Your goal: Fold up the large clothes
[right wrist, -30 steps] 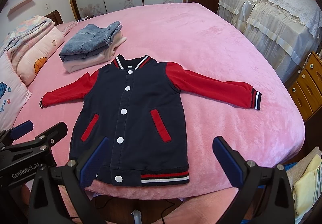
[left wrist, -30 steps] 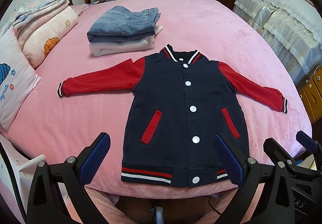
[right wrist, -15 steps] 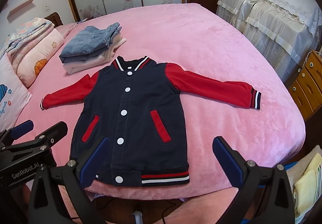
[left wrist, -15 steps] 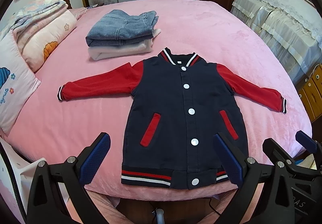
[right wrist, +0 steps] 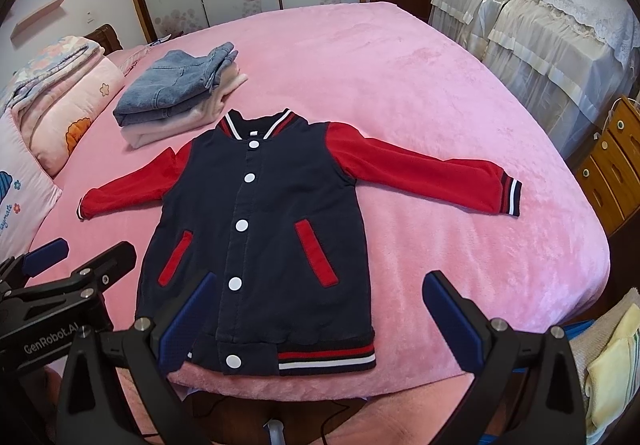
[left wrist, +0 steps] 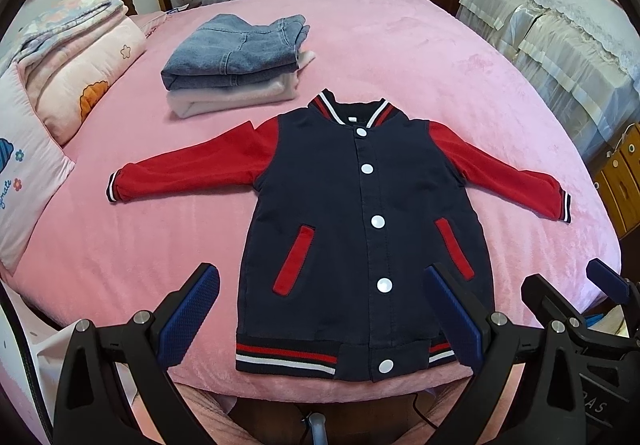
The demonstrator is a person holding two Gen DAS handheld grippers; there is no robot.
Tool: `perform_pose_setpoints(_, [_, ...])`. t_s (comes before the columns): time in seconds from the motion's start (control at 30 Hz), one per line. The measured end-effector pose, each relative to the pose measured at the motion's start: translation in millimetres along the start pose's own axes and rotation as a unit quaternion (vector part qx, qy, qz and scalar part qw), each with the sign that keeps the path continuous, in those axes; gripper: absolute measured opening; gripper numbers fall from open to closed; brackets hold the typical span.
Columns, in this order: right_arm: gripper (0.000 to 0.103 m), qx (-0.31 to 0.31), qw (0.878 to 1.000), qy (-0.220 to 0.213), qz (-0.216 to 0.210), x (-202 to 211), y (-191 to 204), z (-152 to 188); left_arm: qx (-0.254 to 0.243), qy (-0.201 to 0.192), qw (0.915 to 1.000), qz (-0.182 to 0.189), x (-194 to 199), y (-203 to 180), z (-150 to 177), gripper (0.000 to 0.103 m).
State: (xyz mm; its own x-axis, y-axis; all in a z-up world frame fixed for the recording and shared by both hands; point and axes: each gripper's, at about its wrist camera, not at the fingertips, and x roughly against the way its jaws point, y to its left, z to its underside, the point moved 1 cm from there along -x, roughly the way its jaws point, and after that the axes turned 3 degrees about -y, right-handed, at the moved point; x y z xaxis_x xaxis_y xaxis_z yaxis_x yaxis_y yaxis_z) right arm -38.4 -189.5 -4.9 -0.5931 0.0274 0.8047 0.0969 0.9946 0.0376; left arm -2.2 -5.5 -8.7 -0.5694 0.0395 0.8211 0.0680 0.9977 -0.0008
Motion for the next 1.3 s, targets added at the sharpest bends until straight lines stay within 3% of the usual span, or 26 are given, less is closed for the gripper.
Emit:
perform_pose_setpoints(0.53, [0.102,-0.005,1.0,-0.002,-0.014,-20.2,-13.0,-12.3,-0.025,-0.011,0.9995,-0.015,-9.6,-15.7,-18.5,0.1])
perform_pose_setpoints(0.9, [0.102,-0.008,0.999,-0.045,-0.025,-10.1,-32.2,-37.7,-0.047,-0.032,0.9984,-0.002,-6.1,-38.5,-45.0,0.101])
perform_pose_setpoints(1.3, [0.102,-0.028,0.995,-0.095,-0.011,0.8,-75.8,-63.4,-0.066,-0.088,0.9938,0.016,-1.9,-79.6,-86.9,0.101])
